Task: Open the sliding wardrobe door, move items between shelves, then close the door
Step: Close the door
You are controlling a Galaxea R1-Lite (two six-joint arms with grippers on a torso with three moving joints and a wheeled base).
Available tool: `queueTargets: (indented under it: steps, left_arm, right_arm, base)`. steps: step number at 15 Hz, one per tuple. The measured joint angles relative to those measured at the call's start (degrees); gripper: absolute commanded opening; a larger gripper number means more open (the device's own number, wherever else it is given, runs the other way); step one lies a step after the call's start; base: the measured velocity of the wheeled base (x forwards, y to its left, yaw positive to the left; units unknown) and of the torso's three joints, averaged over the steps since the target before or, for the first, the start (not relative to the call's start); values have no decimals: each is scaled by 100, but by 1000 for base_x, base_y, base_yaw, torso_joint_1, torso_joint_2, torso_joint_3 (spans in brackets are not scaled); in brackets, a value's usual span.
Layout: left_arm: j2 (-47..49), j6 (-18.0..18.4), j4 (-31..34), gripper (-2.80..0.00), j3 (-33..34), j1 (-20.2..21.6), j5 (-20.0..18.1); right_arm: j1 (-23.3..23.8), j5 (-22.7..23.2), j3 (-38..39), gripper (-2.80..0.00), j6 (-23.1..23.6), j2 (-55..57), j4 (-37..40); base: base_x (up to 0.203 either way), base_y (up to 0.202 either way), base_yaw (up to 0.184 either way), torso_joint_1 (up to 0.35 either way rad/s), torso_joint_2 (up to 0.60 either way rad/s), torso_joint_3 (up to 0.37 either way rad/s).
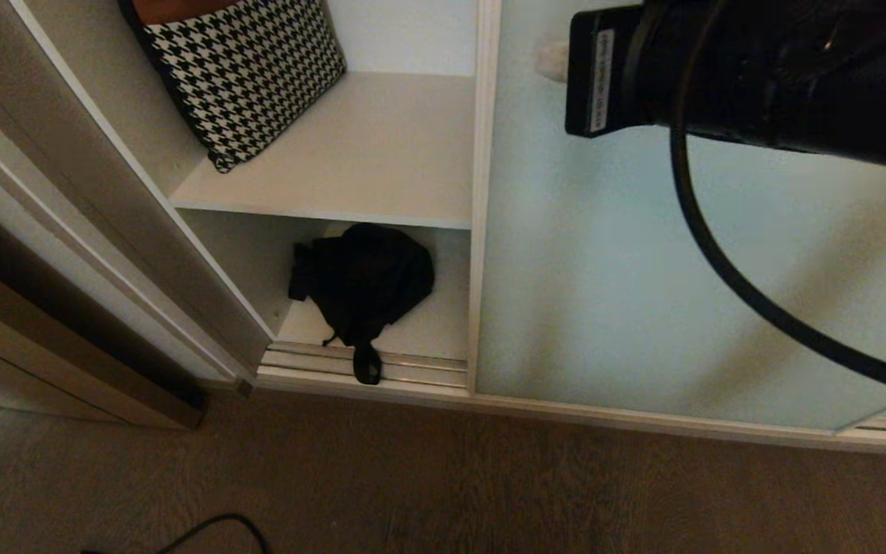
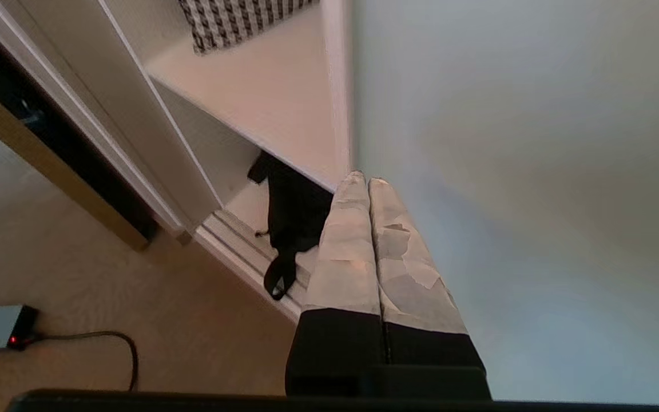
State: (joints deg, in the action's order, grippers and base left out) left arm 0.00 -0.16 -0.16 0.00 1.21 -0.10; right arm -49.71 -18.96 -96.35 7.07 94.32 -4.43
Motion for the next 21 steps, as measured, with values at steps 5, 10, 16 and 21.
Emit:
queueTargets:
  steps: [5,10,16,21]
  left_arm:
    - [0,0,2,-280,0,0,0]
    - [0,0,0,-280,0,0,0]
    - [0,0,0,-280,0,0,0]
    - [0,0,1,-280,0,0,0]
  right_arm:
    - [-23,-384,-235,-280,-165,549,-194]
    - [74,-750,-577,-280,-184,975,-340]
    - [117,-883,-870,-280,-188,1258,-452]
    - [-66,-890,-1044,-280,-159,1453,-430]
  base:
    - [0,0,0,0,0,0]
    - [0,0,0,0,0,0]
    - [0,0,0,0,0,0]
    - [0,0,0,0,0,0]
